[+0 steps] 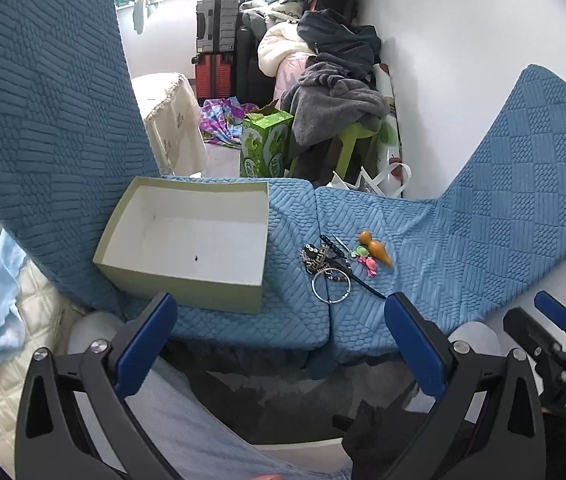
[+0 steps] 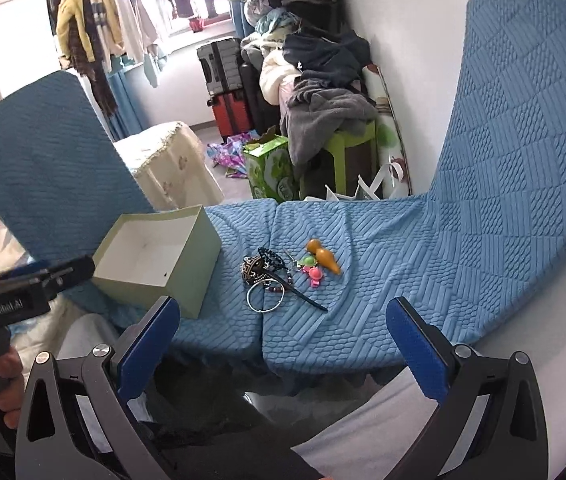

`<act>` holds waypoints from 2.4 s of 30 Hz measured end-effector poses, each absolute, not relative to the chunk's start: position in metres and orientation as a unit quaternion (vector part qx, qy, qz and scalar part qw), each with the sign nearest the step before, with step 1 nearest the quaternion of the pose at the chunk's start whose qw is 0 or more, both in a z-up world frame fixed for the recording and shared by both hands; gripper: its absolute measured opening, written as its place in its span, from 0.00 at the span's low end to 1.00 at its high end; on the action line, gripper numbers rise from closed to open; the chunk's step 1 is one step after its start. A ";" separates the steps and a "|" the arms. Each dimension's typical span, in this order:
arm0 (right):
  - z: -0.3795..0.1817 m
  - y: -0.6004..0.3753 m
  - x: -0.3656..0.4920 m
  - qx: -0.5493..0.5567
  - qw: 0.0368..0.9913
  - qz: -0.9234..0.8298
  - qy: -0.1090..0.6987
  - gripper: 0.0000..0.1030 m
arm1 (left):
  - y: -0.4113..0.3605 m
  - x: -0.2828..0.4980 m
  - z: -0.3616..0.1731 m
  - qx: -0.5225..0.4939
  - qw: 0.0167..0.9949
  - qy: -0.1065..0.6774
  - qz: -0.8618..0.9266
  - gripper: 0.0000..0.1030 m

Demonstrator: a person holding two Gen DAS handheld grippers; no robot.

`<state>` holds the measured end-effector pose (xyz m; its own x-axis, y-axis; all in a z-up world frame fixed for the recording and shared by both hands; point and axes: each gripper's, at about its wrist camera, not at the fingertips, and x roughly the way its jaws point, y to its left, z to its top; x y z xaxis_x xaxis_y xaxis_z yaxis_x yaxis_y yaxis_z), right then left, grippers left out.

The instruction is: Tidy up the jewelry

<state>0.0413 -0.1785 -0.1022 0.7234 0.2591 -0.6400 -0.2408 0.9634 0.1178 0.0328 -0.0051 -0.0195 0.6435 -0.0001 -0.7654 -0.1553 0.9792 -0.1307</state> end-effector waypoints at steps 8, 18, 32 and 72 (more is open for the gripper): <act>-0.092 -0.179 0.027 0.011 0.928 0.141 0.344 1.00 | -0.011 0.019 -0.006 -0.084 0.911 0.400 0.049 1.00; -0.093 -0.177 0.013 0.021 0.928 0.143 0.344 1.00 | -0.013 0.002 -0.007 -0.082 0.913 0.398 0.047 1.00; -0.093 -0.163 0.029 0.011 0.920 0.155 0.360 0.94 | -0.002 0.011 -0.012 -0.094 0.915 0.389 0.055 1.00; -0.158 -0.180 0.175 0.020 0.937 0.168 0.304 0.53 | -0.021 0.153 -0.098 -0.135 0.897 0.413 -0.079 0.69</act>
